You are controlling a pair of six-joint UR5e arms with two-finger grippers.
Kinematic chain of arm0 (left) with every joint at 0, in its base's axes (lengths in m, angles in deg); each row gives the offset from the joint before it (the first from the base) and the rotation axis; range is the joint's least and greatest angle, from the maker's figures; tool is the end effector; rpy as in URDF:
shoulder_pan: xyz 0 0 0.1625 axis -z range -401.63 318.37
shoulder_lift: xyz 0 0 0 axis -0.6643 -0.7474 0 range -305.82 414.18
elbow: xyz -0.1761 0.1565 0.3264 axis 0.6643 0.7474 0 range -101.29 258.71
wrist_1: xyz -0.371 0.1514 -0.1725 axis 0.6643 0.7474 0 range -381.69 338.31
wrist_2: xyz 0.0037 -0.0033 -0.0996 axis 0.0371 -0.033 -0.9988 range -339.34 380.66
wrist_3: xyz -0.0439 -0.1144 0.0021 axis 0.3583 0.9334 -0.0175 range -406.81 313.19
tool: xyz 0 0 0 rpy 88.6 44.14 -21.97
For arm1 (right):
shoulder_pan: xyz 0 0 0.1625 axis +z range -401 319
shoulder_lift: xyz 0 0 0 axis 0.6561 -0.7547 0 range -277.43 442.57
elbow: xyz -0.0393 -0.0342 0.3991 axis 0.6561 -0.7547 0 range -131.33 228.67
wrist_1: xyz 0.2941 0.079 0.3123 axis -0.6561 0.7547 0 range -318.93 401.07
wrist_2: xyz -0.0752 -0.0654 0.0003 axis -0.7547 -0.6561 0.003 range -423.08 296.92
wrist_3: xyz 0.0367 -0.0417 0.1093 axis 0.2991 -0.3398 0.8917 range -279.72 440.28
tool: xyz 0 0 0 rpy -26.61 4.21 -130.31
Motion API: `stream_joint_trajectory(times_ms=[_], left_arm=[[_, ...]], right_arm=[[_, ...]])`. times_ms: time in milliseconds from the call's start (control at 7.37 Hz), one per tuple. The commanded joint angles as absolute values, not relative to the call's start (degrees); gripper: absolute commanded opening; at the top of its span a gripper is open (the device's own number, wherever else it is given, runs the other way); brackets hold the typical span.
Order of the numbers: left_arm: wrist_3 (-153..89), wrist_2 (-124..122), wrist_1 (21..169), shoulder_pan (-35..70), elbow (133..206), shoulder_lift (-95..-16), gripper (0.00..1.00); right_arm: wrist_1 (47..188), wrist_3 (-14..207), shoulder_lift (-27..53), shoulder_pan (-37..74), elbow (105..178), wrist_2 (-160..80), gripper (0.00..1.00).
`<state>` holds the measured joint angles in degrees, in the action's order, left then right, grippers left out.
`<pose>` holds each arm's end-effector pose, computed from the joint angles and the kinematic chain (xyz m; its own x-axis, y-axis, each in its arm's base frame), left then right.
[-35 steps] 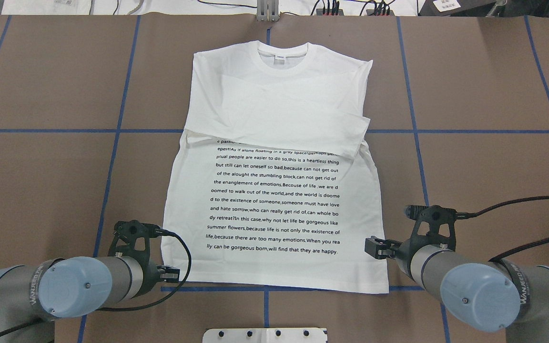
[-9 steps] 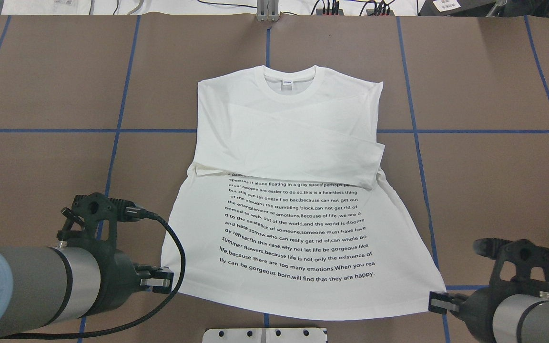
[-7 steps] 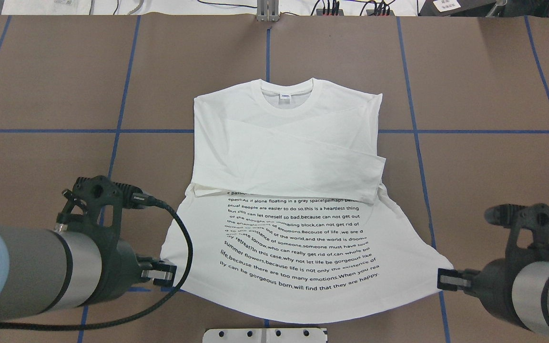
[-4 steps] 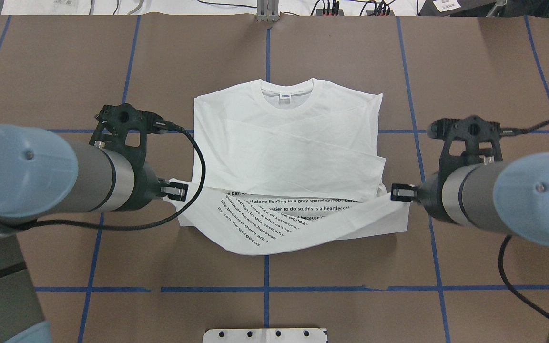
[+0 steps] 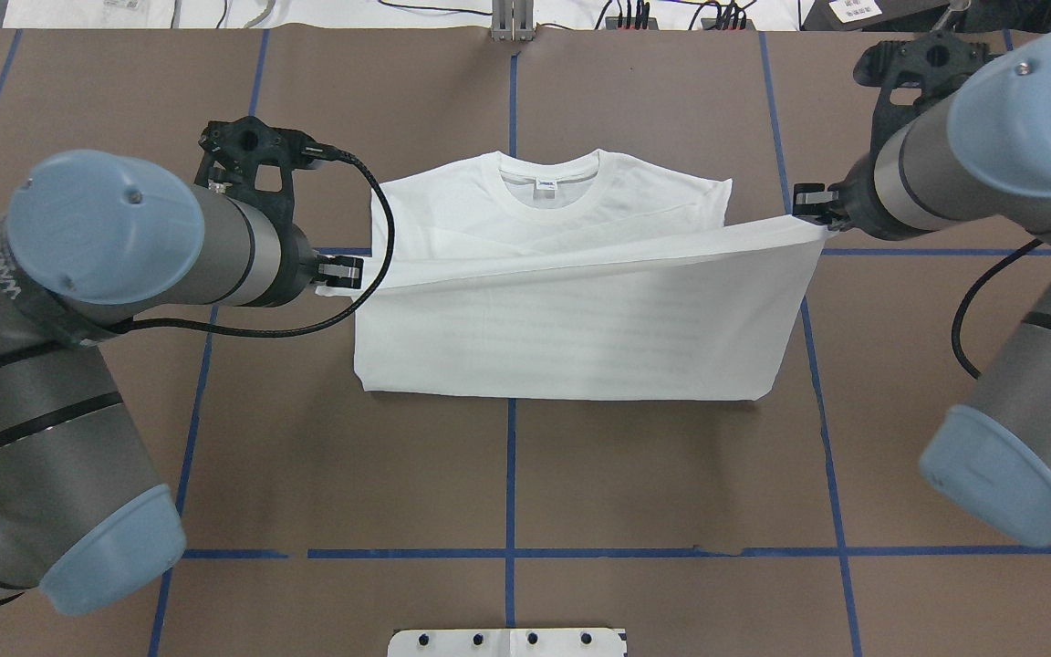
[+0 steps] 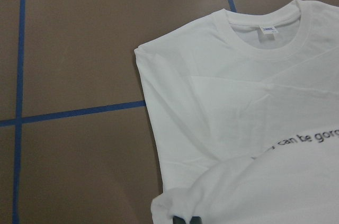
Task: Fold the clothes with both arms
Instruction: 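Lift the hem with both grippers and fold it toward the collar, then lay the hem down near the collar and open both grippers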
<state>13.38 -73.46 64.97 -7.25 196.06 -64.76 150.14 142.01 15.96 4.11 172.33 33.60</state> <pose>0.4109 -0.4320 0.1633 0.6880 0.1300 -0.7140 0.2005 0.9115 0.3591 -0.2961 -0.4661 0.2181 0.7993 0.1359 0.5853 -0.3118 0.9265 0.2105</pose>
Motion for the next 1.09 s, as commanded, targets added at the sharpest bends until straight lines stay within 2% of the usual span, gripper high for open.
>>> stream_joint_trajectory(times_ms=[0, 136, 407, 679, 950], left_arm=[[13.22, -72.33, 75.46, -5.43, 184.85, -66.31, 0.0], [13.14, -72.07, 77.87, -4.46, 180.45, -68.06, 0.0], [12.96, -71.28, 78.42, -2.71, 176.2, -72.01, 0.0], [12.87, -71.28, 78.59, -0.42, 172.43, -75.35, 0.0], [11.64, -71.19, 86.19, 0.47, 165.24, -76.16, 0.0]], right_arm=[[137.22, 141.01, 17.97, 5.05, 158.34, 33.33, 0.0], [129.47, 141.1, 18.4, 4.88, 151.66, 33.33, 0.0], [126.15, 141.19, 23.39, 4.88, 143.19, 32.98, 0.0], [126.14, 141.01, 24.12, 5.66, 142.27, 32.98, 0.0], [126.06, 141.1, 24.12, 5.75, 140.44, 32.28, 0.0]])
